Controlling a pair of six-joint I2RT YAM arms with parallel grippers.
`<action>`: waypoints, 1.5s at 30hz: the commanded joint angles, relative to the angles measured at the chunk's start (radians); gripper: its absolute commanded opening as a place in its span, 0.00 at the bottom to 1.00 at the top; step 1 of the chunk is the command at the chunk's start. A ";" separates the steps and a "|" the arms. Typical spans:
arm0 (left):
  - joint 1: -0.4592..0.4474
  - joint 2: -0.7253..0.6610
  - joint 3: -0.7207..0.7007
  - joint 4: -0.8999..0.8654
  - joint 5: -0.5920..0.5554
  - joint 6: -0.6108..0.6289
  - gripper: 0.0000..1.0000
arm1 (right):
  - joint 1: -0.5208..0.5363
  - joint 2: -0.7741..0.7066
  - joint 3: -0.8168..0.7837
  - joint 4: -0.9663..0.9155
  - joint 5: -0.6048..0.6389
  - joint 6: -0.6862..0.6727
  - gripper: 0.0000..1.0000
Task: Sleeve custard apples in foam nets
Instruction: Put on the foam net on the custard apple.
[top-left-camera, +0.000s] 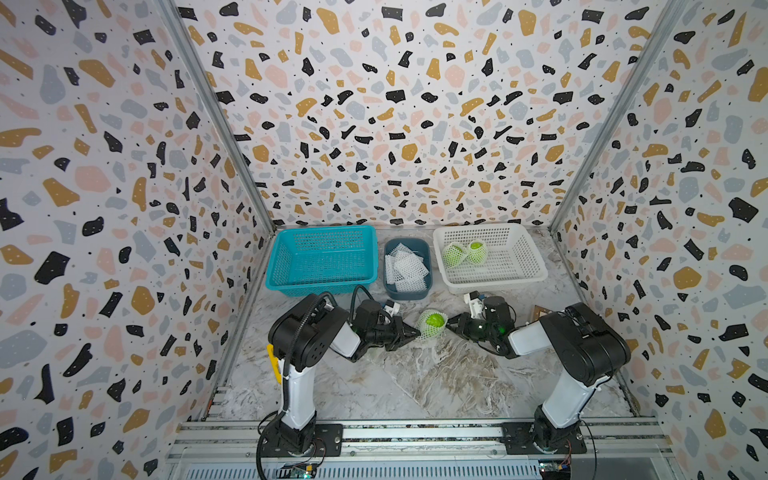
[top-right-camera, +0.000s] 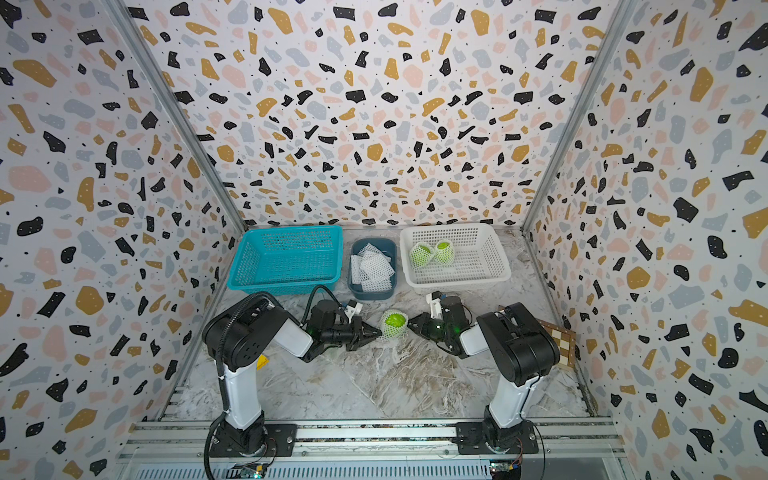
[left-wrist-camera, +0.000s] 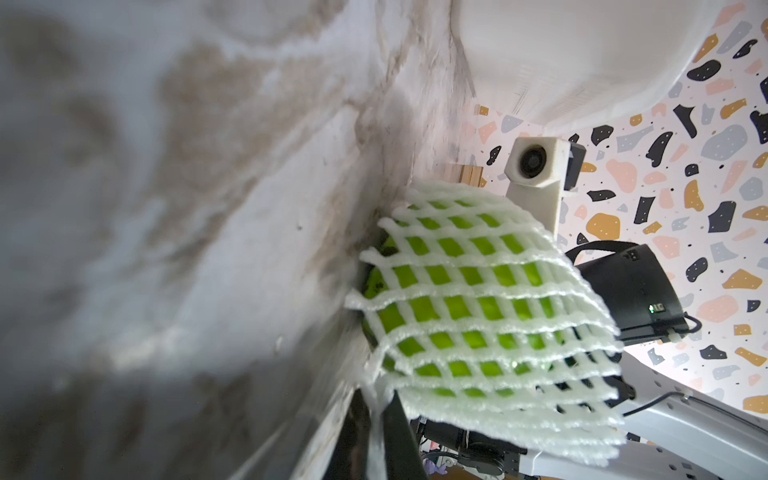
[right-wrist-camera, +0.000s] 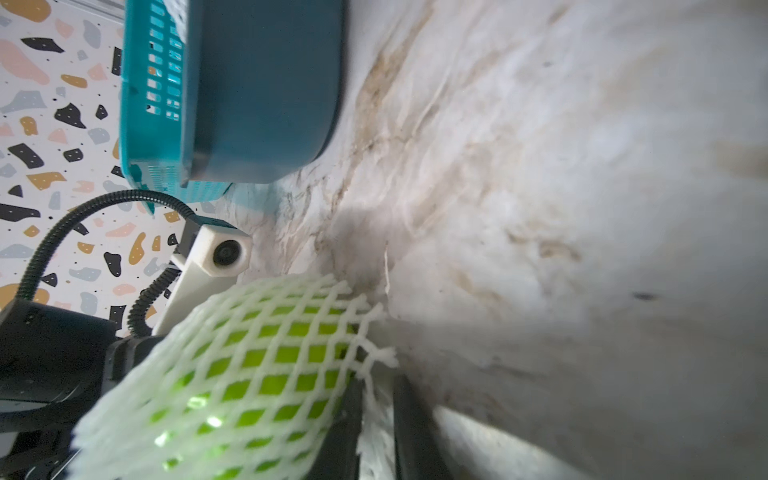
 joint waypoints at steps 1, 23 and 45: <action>-0.004 -0.018 0.006 -0.009 -0.016 0.023 0.14 | 0.000 -0.017 0.014 -0.095 0.049 -0.028 0.23; 0.005 -0.065 -0.058 -0.037 -0.041 0.048 0.32 | -0.030 -0.162 0.026 -0.297 0.155 -0.117 0.43; 0.013 -0.659 -0.097 -0.789 -0.279 0.320 0.67 | 0.197 -0.431 0.304 -0.870 0.418 -0.382 1.00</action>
